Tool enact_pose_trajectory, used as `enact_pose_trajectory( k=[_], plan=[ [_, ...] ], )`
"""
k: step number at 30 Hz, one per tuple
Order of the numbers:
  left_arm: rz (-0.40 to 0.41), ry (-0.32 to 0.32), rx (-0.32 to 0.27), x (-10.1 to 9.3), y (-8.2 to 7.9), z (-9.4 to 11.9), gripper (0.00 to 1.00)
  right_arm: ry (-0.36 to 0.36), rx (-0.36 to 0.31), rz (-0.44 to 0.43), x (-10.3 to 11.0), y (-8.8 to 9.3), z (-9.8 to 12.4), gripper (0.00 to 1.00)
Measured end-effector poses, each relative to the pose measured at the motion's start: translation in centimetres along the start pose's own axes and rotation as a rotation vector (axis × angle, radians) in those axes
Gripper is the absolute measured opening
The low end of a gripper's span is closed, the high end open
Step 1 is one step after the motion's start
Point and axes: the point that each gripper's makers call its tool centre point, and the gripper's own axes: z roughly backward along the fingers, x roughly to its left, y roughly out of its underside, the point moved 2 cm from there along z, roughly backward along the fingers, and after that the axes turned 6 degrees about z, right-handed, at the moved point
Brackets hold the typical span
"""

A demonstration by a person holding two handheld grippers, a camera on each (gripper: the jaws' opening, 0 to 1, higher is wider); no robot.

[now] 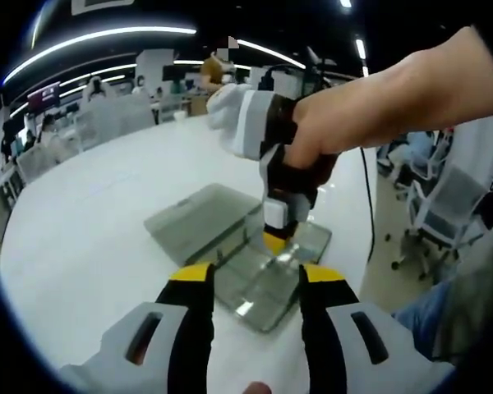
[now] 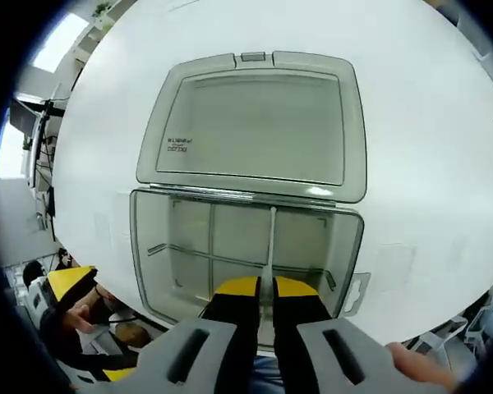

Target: Insert the divider into the dual guide fixture by aligning both edges with the guide slots and pushing it downward to the bottom, including one-sided entry, uneven engagement, binding, and posture correction.

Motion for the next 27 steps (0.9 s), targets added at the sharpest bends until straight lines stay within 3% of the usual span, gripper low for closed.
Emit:
enact_pose_trajectory(
  k=[10,27],
  plan=[
    [-0.003,-0.004,-0.001,-0.02,-0.35,-0.01,0.39,-0.013,-0.006,-0.060,0.02,0.34,-0.05,0.00],
    [-0.005,-0.014,0.004,-0.40,-0.54,0.34,0.38,-0.029,-0.023,-0.086,-0.07,0.51,-0.42,0.00]
  ],
)
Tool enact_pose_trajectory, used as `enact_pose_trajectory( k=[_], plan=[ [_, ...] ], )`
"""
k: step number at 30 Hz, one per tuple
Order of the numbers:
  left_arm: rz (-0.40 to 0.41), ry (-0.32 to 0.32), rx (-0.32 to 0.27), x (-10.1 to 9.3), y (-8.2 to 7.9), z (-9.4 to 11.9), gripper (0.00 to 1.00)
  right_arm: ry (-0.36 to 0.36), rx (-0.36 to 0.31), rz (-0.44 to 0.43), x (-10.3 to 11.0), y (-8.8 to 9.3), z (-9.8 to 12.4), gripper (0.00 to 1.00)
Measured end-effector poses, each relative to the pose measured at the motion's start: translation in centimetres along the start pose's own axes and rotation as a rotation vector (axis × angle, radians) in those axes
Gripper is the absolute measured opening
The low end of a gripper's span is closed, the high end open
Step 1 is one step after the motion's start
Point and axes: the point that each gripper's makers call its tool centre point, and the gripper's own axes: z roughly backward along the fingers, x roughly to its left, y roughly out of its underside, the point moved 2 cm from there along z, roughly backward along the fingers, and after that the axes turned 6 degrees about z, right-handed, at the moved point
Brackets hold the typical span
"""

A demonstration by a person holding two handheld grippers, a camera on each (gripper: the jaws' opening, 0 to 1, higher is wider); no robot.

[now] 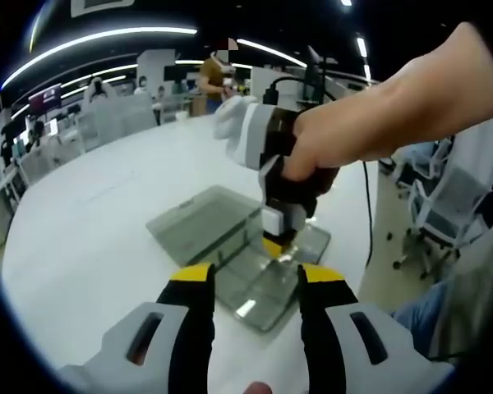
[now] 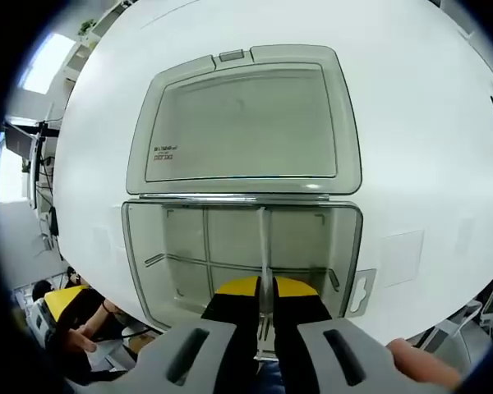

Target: Insert the divider into the dual guide fixture by aligning both edges with the guide slots and pushing it downward to the bottom, including one-sided entry, uneven engagement, binding, and posture correction.

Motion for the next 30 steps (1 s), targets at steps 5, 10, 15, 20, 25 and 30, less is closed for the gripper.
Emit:
enact_pose_trajectory(
  k=[5,10,15,20,25,30],
  plan=[
    [0.002,-0.004,0.001,-0.1,0.0,0.1,0.38,-0.015,-0.011,0.011,0.1,-0.1,-0.2,0.02],
    [0.006,-0.007,0.006,-0.1,0.1,0.1,0.38,-0.039,-0.022,0.041,0.2,-0.1,-0.2,0.03],
    [0.007,-0.008,0.008,-0.2,0.0,0.0,0.38,-0.049,-0.031,0.100,0.2,-0.3,-0.3,0.05],
    [0.009,-0.007,0.010,-0.2,-0.1,-0.1,0.38,-0.050,-0.051,0.138,-0.1,-0.8,-0.2,0.12],
    [0.013,-0.006,0.008,-0.3,-0.4,-0.3,0.38,-0.081,-0.094,0.170,0.1,-1.4,0.5,0.19],
    [0.019,-0.002,0.005,-0.4,-0.6,-0.3,0.38,-0.114,-0.143,0.235,0.1,-1.7,1.4,0.24]
  ],
)
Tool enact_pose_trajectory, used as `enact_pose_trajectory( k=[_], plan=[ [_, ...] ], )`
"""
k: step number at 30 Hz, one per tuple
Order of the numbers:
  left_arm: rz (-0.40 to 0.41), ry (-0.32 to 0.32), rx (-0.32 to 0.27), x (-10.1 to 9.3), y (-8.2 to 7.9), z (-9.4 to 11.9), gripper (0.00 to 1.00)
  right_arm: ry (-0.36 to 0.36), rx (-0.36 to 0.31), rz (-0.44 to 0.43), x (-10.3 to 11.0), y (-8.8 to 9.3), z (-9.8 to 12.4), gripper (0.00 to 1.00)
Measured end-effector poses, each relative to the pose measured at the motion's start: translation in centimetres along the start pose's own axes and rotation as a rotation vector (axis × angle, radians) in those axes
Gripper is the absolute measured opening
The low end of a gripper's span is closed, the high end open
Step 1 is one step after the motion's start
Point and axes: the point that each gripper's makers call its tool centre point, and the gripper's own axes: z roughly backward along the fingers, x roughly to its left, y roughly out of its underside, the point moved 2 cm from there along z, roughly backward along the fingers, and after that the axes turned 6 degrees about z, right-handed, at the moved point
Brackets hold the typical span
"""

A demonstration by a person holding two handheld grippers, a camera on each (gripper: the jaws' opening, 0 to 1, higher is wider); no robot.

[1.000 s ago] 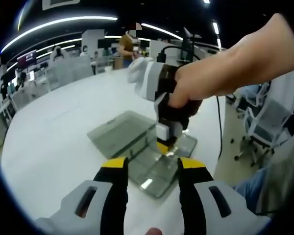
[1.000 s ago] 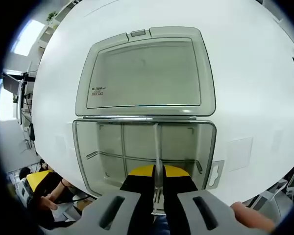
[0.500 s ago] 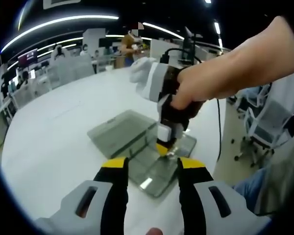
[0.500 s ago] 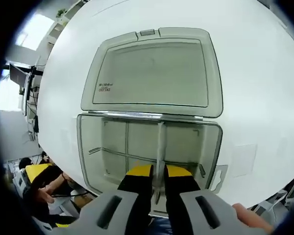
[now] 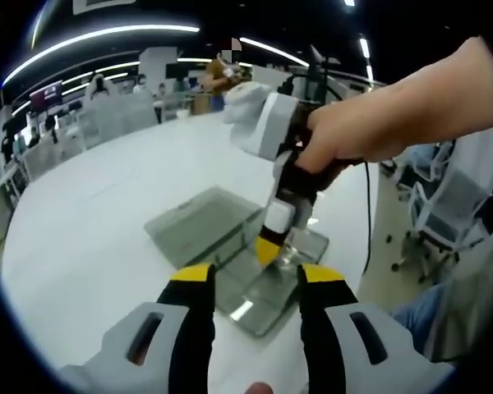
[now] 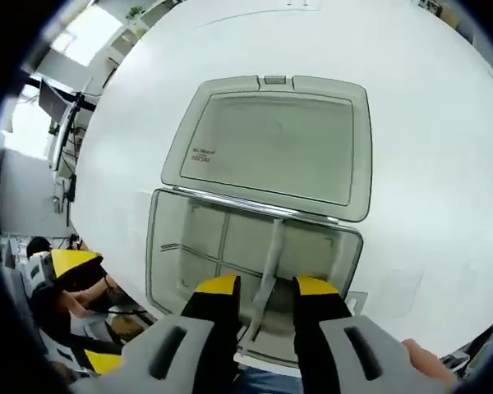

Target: Insert the divider into the dual guide fixture by aligning both edges with the guide slots and pushing it downward to the bottom, including one-sided entry, uneven engagement, binding, and posture correction.

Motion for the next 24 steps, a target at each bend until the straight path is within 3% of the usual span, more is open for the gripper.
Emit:
enact_pose_trajectory(
  k=[3,5,7,12,24],
  plan=[
    [0.002,0.001,0.001,0.0,0.0,0.0,0.38,-0.011,-0.026,0.076,-0.1,-0.2,0.4,0.27],
    [0.006,0.002,0.001,-0.1,-0.1,0.1,0.38,-0.029,-0.030,0.070,0.1,0.0,0.7,0.30],
    [0.009,0.001,0.001,-0.1,-0.1,0.1,0.38,-0.047,-0.041,0.136,0.1,0.0,0.9,0.30],
    [0.014,-0.004,0.003,-0.1,-0.2,0.5,0.38,-0.078,-0.056,0.158,0.3,0.3,1.6,0.32],
    [0.027,-0.017,0.009,0.2,-0.6,1.5,0.38,-0.127,-0.097,0.404,0.6,0.6,3.2,0.36]
  ],
)
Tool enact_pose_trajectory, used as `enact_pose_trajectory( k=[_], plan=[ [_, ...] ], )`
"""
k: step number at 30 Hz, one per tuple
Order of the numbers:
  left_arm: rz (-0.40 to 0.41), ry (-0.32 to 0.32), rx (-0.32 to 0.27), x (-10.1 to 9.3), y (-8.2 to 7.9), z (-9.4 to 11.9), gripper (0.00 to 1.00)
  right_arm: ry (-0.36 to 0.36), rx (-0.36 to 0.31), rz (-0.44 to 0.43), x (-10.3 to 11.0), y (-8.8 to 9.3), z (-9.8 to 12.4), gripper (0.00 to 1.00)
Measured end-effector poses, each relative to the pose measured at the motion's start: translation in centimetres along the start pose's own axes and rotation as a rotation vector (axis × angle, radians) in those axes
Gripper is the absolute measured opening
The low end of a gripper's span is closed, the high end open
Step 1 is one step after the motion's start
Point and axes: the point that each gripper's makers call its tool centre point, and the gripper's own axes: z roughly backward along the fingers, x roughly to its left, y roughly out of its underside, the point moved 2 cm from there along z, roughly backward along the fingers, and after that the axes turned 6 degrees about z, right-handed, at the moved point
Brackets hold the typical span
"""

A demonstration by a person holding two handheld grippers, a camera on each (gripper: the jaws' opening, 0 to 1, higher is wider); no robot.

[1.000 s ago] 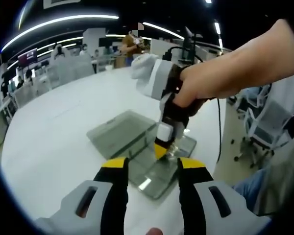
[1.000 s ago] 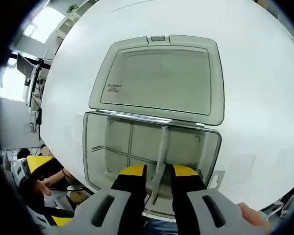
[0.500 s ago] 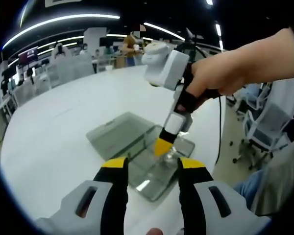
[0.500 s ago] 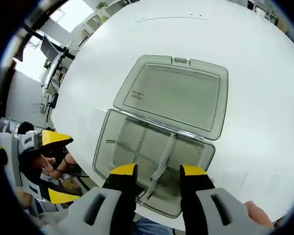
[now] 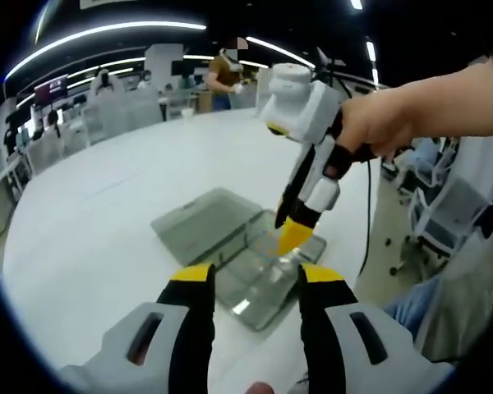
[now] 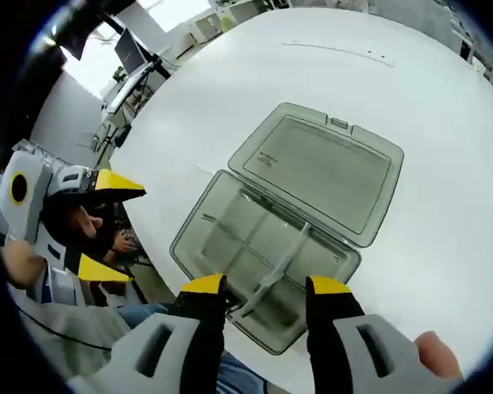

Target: Insert the divider into the dual guide fixture by aligning both edges with the guide slots and pushing it downward to the bottom, including one-sided entry, uneven engagement, binding, and posture correction.

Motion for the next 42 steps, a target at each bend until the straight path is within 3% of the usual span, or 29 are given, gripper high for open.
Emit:
enact_pose_trajectory(
  k=[5,10,18,28,33,42],
  plan=[
    [0.012,0.005,0.002,0.0,-0.3,0.2,0.38,0.002,0.010,0.129,-0.1,0.2,0.8,0.38],
    [0.011,0.007,0.007,-0.1,-0.5,0.2,0.38,0.000,0.011,0.159,-0.6,0.3,1.3,0.38],
    [0.001,0.015,0.021,-0.5,-0.7,0.2,0.38,-0.018,0.023,0.319,-0.6,0.6,1.9,0.38],
    [0.004,0.006,0.039,-0.5,-0.5,0.3,0.39,-0.079,-0.040,0.485,0.0,0.7,3.0,0.39],
    [0.009,0.005,0.052,-0.8,-0.5,0.0,0.39,-0.089,-0.055,0.523,0.2,1.1,3.8,0.40],
    [-0.002,0.012,0.066,-1.7,-0.9,-0.6,0.41,-0.126,-0.139,0.577,-0.1,1.6,5.2,0.44]
  ],
)
